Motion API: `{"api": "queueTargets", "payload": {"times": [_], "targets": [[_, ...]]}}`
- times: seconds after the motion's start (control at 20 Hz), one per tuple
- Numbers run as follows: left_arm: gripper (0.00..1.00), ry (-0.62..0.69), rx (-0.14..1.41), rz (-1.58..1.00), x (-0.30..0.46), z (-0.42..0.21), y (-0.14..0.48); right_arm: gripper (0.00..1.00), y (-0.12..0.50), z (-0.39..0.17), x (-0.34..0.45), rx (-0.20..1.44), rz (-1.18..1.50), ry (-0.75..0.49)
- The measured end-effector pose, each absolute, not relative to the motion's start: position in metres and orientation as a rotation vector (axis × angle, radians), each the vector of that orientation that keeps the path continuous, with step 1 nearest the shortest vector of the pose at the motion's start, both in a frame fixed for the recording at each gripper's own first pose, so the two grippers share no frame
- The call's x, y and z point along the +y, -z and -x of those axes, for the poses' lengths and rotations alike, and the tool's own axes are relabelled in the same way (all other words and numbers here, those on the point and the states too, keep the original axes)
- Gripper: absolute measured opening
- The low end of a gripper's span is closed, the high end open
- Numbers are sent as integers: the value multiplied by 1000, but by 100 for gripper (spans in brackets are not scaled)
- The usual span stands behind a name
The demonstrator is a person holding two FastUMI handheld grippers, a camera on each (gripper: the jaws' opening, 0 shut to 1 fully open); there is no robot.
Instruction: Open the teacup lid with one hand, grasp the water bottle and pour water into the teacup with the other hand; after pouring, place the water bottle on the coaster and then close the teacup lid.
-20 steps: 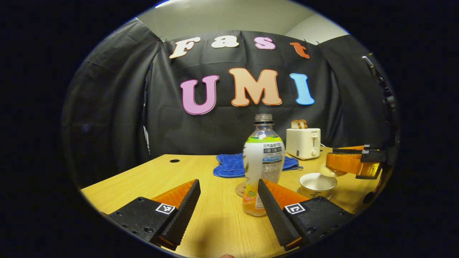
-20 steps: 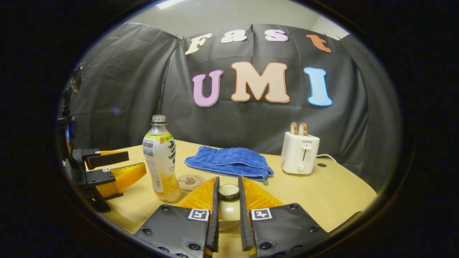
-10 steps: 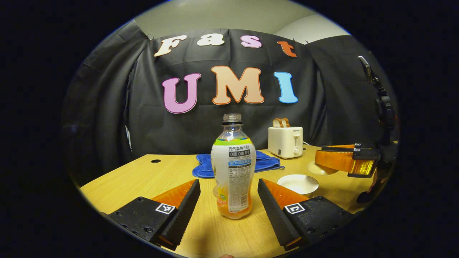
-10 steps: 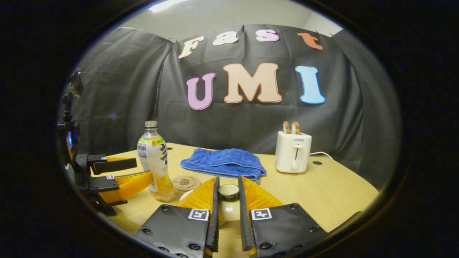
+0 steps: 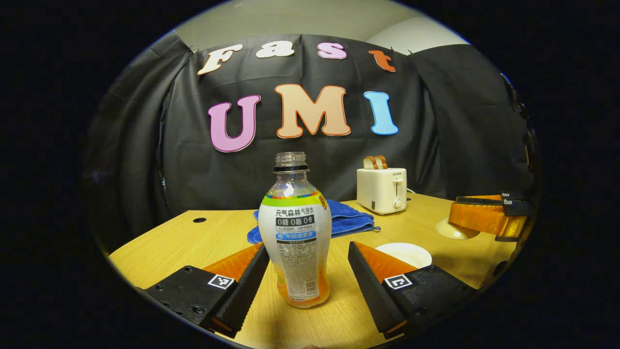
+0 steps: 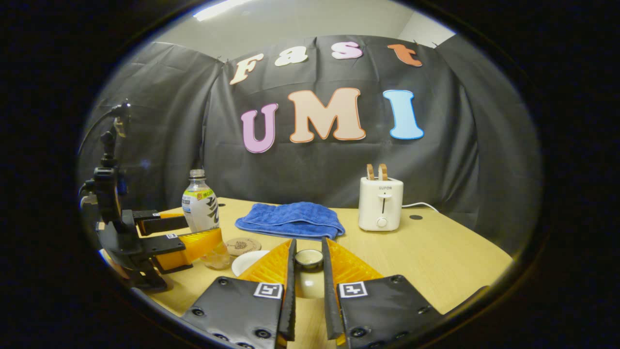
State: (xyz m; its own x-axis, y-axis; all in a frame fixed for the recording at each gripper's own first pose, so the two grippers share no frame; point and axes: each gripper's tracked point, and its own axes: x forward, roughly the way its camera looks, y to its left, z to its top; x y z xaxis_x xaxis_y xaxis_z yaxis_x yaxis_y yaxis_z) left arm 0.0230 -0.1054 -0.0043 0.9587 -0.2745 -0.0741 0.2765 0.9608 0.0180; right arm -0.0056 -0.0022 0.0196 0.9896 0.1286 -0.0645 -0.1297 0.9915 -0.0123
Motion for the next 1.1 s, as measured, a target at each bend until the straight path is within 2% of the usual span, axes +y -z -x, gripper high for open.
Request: {"api": "queueTargets", "payload": {"times": [0.15,0.2,0.4,0.6,0.75,1.1], "targets": [[94,264,101,-43,-103,-29,13,27,-18,8,-9,67,5,-118],[86,249,120,-52,-99,-32,18,27,-18,9,-10,68,0,-117],[67,232,149,-64,-97,-33,23,27,-18,12,-16,67,-8,-109],[59,231,154,-83,-95,-35,22,27,-18,16,-20,68,-4,-103],[55,218,151,-129,-91,-32,16,27,-16,17,-23,69,-2,-101],[55,211,56,-395,-90,-35,-29,27,-21,23,-37,69,-11,-81]]}}
